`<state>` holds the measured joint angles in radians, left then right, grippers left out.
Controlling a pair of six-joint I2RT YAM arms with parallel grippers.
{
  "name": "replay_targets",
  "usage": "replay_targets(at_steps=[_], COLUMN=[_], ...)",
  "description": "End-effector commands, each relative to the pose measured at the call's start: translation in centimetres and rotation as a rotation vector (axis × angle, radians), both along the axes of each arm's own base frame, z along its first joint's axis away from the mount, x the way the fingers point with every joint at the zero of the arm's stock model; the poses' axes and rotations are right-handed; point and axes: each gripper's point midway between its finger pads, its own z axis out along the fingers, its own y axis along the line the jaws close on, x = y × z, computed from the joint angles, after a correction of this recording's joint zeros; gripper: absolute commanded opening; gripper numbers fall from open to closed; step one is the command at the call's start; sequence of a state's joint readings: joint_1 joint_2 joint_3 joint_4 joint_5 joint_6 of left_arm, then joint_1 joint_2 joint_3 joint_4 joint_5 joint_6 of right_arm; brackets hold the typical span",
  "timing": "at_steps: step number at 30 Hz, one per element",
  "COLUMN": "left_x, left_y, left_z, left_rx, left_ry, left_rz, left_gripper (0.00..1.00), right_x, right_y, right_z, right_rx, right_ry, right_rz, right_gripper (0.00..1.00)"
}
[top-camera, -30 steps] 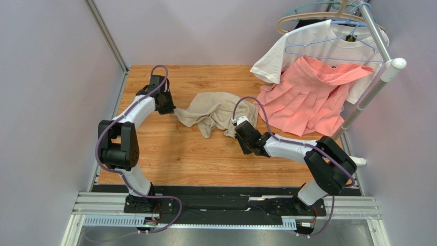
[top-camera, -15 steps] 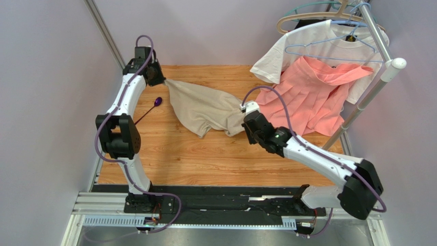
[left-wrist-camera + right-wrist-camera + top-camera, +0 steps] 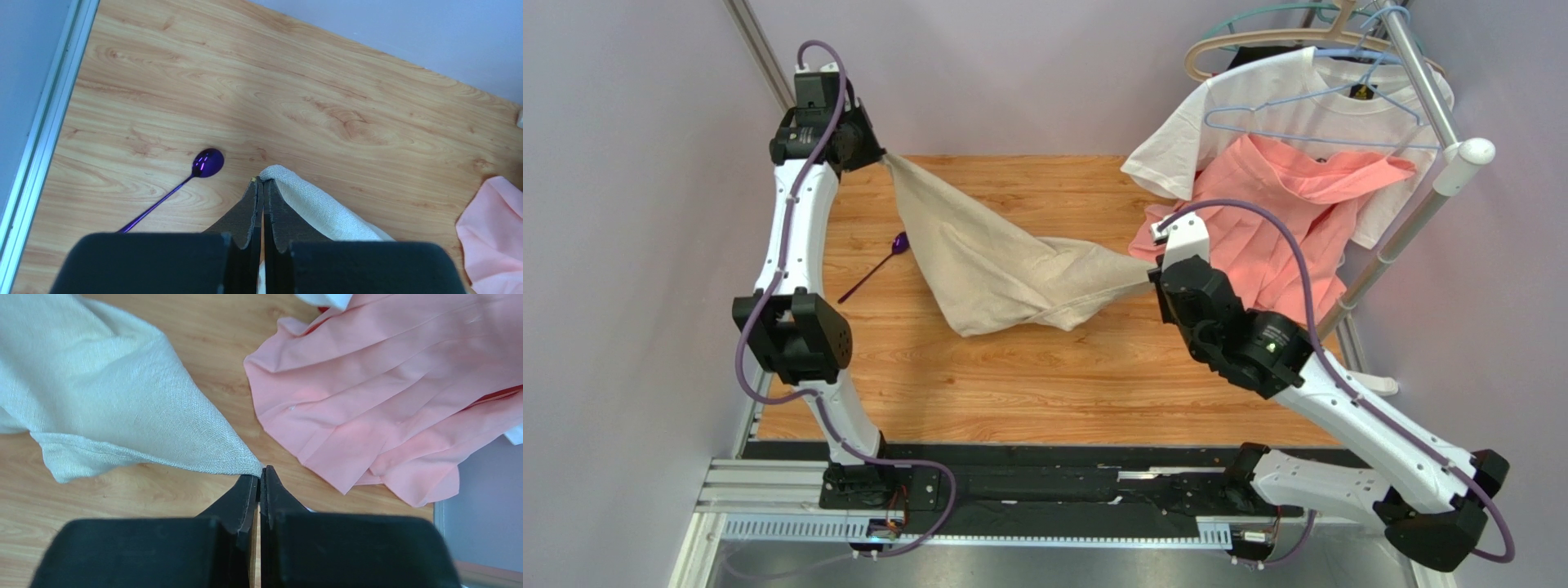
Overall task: Fold the napkin, place the utensils inside, and roll it up
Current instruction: Flatten the napkin out
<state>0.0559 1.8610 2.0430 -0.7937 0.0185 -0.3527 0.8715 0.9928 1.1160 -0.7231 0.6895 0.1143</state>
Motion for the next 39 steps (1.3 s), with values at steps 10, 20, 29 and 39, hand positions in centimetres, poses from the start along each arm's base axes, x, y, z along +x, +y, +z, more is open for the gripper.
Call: replay_targets(at_steps=[10,20,29,39], left_x=[-8.5,-0.5,7.5,-10.3], left_y=[-0.9,-2.4,-7.5,-9.5], left_z=[17.0,7.3,-3.0,-0.3], left_rx=[0.068,-0.021,0.074,0.043], left_ry=[-0.314,-0.124,-0.001,-0.001], left_rz=[-0.077,-0.170,-0.298,-0.149], left_gripper=[0.00,0.00,0.52,0.81], right_x=[-0.3,2.6,0.3,-0.3], right_y=[-2.9,-0.8,1.3,1.9], right_z=[11.4,4.5,-7.5,-8.6], right_rx=[0.082,-0.020,0.084,0.105], right_ry=[-0.274,-0.185,0.103,0.147], right_rz=[-0.053,-0.066,-0.040,-0.014], right_gripper=[0.00,0.00,0.00,0.00])
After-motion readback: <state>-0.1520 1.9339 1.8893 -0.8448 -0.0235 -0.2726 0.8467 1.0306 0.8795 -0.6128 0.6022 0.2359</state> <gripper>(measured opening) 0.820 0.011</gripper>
